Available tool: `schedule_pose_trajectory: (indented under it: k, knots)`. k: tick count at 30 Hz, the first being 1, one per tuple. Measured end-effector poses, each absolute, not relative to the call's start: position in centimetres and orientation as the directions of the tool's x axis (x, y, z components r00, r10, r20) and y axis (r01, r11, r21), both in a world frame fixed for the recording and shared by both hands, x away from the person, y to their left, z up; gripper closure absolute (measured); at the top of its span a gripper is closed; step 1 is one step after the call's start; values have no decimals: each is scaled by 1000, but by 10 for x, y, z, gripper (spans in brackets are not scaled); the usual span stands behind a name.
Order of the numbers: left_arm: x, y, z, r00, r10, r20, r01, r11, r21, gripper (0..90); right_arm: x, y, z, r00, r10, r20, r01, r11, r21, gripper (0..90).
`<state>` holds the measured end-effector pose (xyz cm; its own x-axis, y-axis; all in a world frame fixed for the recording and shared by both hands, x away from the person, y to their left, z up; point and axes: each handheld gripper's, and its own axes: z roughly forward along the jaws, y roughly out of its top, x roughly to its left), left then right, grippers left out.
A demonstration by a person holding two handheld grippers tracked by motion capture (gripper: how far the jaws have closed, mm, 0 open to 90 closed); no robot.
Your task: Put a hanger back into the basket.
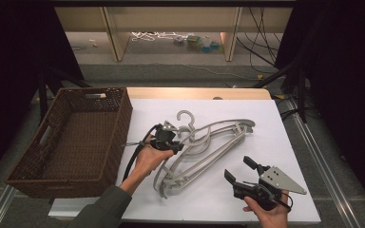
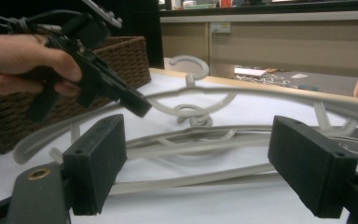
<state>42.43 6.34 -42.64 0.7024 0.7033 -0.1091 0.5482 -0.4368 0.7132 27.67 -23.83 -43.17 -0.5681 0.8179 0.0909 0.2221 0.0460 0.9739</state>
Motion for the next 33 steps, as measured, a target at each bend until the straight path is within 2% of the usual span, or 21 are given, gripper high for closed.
schedule_pose_trajectory:
  k: [16,29,33]
  knots:
    - [421,85,-370,709,698,-100,486,-381,787,819,279,-238,-433,-574,813,95,213,36,976,180]
    - [418,131,-323,684,728,-36,437,-371,819,820,278,-237,-433,-572,813,112,233,30,972,155]
    - [420,148,-316,663,748,-44,444,-344,827,820,278,-237,-433,-572,813,108,233,35,972,156]
